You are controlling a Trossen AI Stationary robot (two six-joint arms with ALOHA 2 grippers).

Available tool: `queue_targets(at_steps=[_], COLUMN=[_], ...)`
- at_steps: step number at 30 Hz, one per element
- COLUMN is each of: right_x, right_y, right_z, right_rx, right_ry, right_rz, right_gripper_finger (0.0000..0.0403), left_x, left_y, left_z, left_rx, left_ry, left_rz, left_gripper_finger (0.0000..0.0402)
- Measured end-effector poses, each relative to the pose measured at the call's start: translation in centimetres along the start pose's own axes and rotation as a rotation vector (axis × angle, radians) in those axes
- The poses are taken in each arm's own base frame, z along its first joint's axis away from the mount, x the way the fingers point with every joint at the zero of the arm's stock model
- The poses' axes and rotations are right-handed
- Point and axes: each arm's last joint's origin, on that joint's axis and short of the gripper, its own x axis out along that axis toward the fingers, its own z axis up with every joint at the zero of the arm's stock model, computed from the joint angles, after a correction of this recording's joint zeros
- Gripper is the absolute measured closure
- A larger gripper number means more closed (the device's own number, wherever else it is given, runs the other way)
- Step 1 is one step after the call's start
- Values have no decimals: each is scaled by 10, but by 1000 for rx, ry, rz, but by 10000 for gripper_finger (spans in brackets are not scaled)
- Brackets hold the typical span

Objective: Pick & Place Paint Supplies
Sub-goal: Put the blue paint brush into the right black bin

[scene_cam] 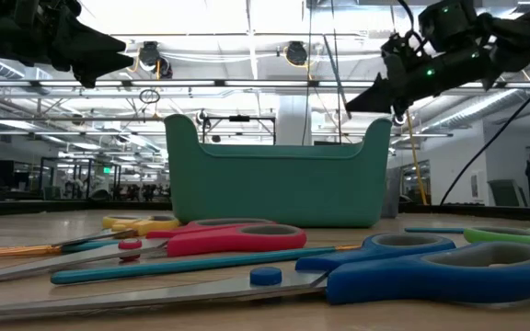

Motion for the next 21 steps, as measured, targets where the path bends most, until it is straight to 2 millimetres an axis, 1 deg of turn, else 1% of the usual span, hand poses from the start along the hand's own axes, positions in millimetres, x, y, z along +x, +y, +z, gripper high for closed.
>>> queue_targets(at_steps=[11, 15, 21], right_x=[-27, -29, -25], right_y=[-2, -2, -1], right_z=[7, 1, -12], right_rx=[-3, -2, 0], right_ry=[30, 97, 215], right_rz=[-104, -104, -100], right_gripper_finger=[403, 403, 403], left_x=[0, 0, 0], left_y=[0, 0, 0], left_z=[0, 0, 0], left_rx=[0, 0, 0], left_ry=[0, 0, 1], left_rz=[0, 0, 0], left_gripper_finger=[194, 195, 194])
